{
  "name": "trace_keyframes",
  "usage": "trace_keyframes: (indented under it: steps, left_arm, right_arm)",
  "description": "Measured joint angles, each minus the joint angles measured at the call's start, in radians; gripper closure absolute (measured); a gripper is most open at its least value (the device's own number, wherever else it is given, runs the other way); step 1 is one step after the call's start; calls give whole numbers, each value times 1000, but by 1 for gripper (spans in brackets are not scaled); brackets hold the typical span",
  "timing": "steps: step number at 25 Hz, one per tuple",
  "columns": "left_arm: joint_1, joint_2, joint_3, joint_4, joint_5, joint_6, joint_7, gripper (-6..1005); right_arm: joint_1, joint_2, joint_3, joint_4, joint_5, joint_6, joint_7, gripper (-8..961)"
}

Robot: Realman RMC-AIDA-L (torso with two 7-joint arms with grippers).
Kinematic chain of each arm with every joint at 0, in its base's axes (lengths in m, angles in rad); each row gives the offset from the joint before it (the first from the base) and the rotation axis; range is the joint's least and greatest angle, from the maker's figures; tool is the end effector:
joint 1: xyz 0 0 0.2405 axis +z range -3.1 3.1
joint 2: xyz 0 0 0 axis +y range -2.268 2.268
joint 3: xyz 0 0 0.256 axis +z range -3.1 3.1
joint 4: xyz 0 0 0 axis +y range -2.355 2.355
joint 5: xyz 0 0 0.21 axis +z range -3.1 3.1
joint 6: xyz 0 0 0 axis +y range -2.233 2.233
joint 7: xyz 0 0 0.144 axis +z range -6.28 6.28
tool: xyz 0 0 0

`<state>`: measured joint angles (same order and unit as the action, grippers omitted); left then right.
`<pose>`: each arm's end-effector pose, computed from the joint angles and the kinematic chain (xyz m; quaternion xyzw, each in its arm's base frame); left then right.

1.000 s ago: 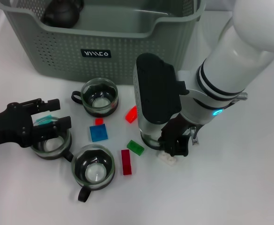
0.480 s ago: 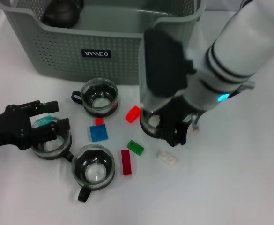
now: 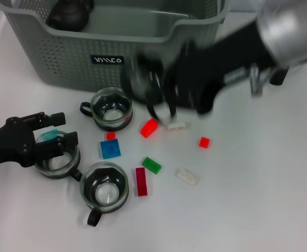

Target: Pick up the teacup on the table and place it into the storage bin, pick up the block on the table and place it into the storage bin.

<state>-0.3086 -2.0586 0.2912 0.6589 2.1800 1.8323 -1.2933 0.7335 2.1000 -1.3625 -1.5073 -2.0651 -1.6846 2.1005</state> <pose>-0.3382 0.2354 0.0410 -0.8898 -0.3033 -0.2953 0.1705 0.0427 0.3224 -0.0018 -0.9992 -0.0247 0.0312 0.0001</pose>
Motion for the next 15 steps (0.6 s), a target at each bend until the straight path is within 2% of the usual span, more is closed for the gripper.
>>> trace_keyframes:
  steps: [5,9,12,15]
  left_arm:
    - [0,0,0,-3,-5,-3,0,302]
    - [-5,0,0,-8,-6,-4,-2,302]
    - [-7,0,0,-11,-7,-6,-5,302]
    - [-7,0,0,-11,-8,-7,-6,302]
  right_arm:
    - [-70,-1,107,-47,158,192,-11,887]
    - [-63,0,113,-33,208,389,39,885]
    - [2,-1,97,6,159,488,139,884]
    - [133,-3,109,107,11,503,260,882]
